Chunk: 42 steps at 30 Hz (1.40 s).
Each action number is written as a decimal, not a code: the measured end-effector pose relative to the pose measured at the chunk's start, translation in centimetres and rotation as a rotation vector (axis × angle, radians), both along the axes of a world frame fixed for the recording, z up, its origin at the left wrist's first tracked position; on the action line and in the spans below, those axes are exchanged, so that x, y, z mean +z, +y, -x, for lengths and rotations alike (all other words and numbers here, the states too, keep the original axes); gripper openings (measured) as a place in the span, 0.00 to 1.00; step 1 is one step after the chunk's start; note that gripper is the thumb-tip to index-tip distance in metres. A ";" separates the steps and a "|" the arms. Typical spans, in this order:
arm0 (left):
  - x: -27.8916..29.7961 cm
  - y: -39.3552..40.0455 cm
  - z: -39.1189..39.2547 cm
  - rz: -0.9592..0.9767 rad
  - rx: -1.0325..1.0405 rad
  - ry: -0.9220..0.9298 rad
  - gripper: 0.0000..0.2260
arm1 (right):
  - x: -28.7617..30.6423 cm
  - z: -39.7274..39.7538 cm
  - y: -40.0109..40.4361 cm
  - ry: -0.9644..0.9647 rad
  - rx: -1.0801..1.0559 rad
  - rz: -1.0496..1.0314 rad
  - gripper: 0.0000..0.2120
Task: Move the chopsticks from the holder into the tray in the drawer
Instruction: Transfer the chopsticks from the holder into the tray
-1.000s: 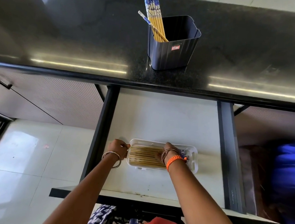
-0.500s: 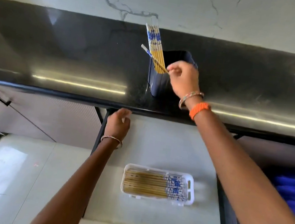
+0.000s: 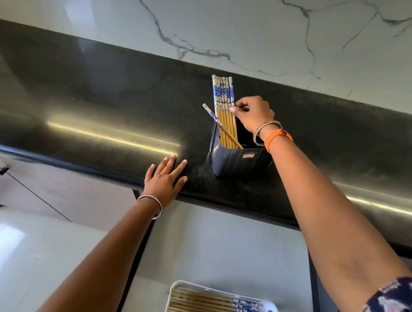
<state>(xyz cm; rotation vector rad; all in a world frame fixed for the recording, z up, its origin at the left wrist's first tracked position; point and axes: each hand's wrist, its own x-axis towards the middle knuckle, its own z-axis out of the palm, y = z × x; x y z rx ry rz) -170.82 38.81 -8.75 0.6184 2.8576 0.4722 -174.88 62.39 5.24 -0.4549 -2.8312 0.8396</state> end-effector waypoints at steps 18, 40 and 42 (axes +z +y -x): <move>0.7 0.2 0.3 0.065 -0.017 -0.076 0.23 | 6.0 -4.2 0.7 0.853 -0.286 0.923 0.09; -7.3 -6.3 -23.4 -0.347 0.531 -0.583 0.05 | -23.8 -34.2 -11.6 0.021 -1.240 1.296 0.07; -6.8 -6.0 -23.7 -0.339 0.540 -0.572 0.05 | -24.3 -33.6 -11.6 -0.038 -1.215 1.312 0.12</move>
